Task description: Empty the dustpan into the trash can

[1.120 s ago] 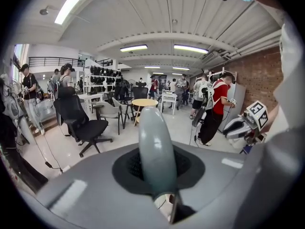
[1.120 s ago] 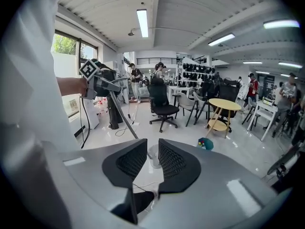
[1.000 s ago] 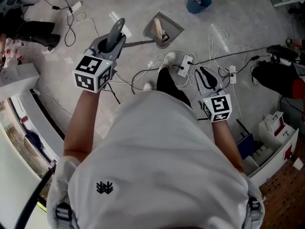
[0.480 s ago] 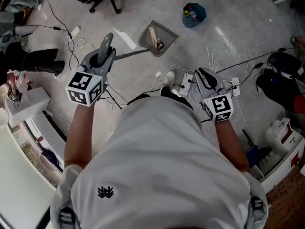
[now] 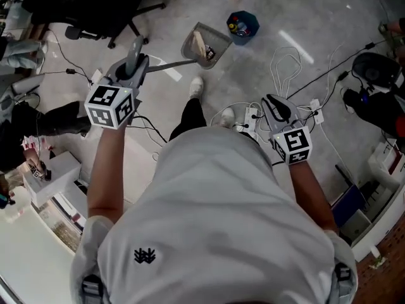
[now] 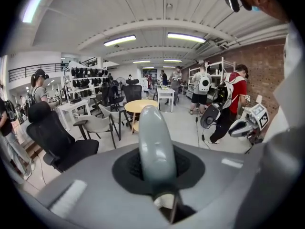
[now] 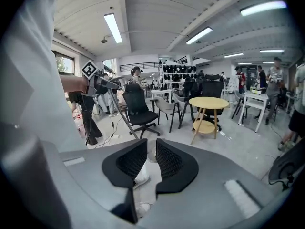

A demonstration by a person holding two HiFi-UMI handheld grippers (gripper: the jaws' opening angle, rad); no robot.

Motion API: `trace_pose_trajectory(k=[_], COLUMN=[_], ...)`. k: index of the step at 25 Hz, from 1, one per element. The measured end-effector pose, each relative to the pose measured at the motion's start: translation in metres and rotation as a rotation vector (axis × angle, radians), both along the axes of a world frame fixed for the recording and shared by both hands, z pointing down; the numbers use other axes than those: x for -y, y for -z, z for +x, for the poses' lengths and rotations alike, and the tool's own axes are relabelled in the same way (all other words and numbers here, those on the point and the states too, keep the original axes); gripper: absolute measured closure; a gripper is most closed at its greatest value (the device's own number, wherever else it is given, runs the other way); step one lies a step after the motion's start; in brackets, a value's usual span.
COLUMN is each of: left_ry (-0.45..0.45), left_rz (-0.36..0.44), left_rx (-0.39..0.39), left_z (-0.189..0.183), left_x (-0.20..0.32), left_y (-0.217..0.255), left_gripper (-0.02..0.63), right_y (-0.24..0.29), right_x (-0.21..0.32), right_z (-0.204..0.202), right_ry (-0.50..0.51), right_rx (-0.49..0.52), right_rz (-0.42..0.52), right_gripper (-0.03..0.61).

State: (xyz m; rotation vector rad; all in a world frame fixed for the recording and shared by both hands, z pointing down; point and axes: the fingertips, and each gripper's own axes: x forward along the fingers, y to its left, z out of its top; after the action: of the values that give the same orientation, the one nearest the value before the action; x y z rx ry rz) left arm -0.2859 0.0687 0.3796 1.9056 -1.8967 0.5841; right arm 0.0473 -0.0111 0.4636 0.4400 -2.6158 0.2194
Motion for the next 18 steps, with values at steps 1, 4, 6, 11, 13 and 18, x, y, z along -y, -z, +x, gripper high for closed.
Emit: trace_pose_trajectory(k=[1, 4, 6, 11, 13, 18], left_ry=[-0.018, -0.08, -0.125, -0.219, -0.266, -0.364], left_rz=[-0.002, -0.007, -0.014, -0.035, -0.044, -0.065], left_rx=[0.002, 0.01, 0.016, 0.034, 0.048, 0.083], left_z=[-0.003, -0.013, -0.02, -0.038, -0.041, -0.044], left_x=[0.013, 0.06, 0.09, 0.15, 0.174, 0.225], left_y=[-0.001, -0.007, -0.012, -0.023, -0.025, -0.027], left_gripper=[0.512, 0.512, 0.512, 0.512, 0.512, 0.512], right_y=[0.0, 0.0, 0.0, -0.001, 0.003, 0.004], right_x=[0.005, 0.027, 0.04, 0.059, 0.064, 0.066], right_z=[0.001, 0.005, 0.005, 0.007, 0.008, 0.013], right_ry=[-0.02, -0.097, -0.146, -0.258, -0.315, -0.426], right_rx=[-0.001, -0.003, -0.003, -0.036, -0.029, -0.031], right_rz=[0.0, 0.002, 0.001, -0.004, -0.004, -0.025], right_gripper=[0.522, 0.522, 0.522, 0.522, 0.522, 0.522])
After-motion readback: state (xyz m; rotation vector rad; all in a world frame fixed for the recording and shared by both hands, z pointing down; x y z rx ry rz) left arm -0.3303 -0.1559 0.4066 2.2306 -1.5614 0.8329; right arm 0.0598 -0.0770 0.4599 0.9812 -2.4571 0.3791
